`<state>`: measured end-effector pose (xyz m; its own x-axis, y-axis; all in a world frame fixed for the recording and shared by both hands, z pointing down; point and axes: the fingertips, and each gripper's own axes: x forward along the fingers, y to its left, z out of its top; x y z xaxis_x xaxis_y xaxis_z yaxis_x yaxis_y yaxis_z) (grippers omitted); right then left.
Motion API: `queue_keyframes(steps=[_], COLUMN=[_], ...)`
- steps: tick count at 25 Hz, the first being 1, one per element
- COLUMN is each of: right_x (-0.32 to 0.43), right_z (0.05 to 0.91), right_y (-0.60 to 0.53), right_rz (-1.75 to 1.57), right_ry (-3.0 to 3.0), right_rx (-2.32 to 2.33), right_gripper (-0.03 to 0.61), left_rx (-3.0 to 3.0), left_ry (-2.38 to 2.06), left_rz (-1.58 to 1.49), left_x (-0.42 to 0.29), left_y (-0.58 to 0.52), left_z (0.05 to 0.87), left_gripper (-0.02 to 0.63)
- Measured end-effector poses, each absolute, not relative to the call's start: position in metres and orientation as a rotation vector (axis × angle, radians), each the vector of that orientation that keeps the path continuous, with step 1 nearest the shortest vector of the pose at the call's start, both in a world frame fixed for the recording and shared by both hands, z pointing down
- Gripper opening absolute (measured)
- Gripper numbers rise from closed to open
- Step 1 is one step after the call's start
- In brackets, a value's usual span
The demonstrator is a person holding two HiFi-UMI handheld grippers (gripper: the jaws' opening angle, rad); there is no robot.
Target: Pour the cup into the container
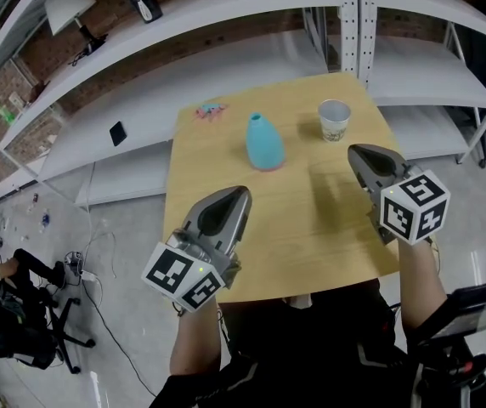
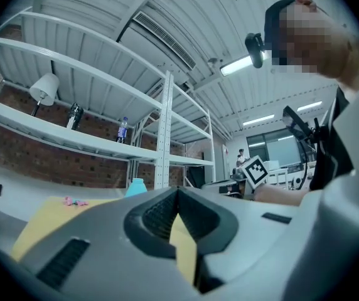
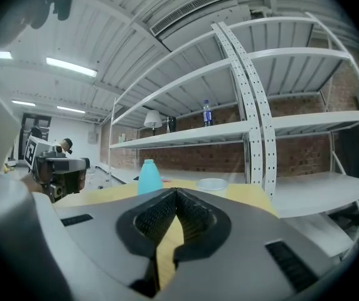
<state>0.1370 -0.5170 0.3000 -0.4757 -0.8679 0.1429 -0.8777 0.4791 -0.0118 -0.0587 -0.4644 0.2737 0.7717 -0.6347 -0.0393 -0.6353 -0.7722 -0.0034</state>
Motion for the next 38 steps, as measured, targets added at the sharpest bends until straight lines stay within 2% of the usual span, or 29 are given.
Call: queue_keyframes(steps=[10,17,28,38], right_x=[0.129,0.128,0.133,0.124], right_z=[0.307,0.303,0.306,0.31], right_y=[-0.471,-0.402,-0.229,-0.034], right_rz=[0.162,0.109,0.068,0.072], right_ry=[-2.635,-2.649,-2.642,-2.637], right_rx=[1.523,1.492,1.475,1.515], right_gripper=[0.001,0.001,0.001,0.002], left_rx=[-2.951,-2.96,-2.973,-2.956], left_ry=[1.085,1.081,1.03,1.056], left_rz=[0.066,0.052,0.011,0.039], left_x=[-0.056,-0.036,-0.013,-0.03], left_y=[-0.428,-0.362,-0.198,-0.016], left_z=[0.278,0.283,0.292,0.293], left_gripper=[0.002,0.002,0.002,0.002])
